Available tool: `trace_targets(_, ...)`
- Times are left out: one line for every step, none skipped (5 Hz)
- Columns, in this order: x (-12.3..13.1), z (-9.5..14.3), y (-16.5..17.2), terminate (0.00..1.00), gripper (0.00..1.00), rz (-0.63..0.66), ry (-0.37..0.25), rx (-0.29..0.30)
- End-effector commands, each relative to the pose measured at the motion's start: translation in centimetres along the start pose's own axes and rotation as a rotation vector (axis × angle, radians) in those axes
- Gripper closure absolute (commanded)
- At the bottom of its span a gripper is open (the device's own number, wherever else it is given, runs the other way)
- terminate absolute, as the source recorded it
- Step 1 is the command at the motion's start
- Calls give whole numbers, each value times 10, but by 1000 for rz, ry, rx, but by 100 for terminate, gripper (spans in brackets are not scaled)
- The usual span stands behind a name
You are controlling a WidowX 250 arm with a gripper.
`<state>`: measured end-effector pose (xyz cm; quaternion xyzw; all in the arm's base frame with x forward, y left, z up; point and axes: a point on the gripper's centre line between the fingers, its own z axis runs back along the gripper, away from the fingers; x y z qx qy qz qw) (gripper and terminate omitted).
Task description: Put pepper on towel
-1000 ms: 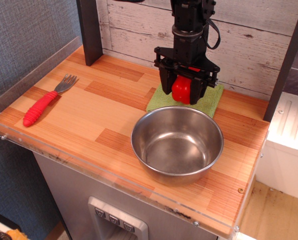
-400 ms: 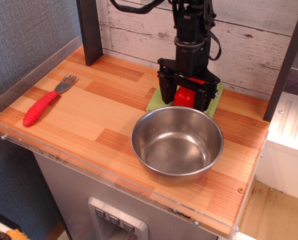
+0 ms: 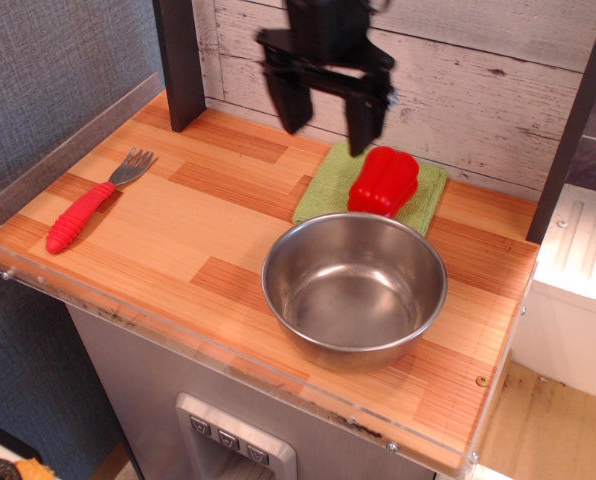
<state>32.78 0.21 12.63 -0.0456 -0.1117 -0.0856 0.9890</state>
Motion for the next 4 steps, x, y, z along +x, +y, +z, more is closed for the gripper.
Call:
trace_targets(-55,23,30,0,0,65,55,124)
trace_targets(-66,22,37,0,0,98,79,144)
trace_targets(-66,22,37,0,0,98,79,144)
trace_targets(-66,22,37,100,0,98,79,144)
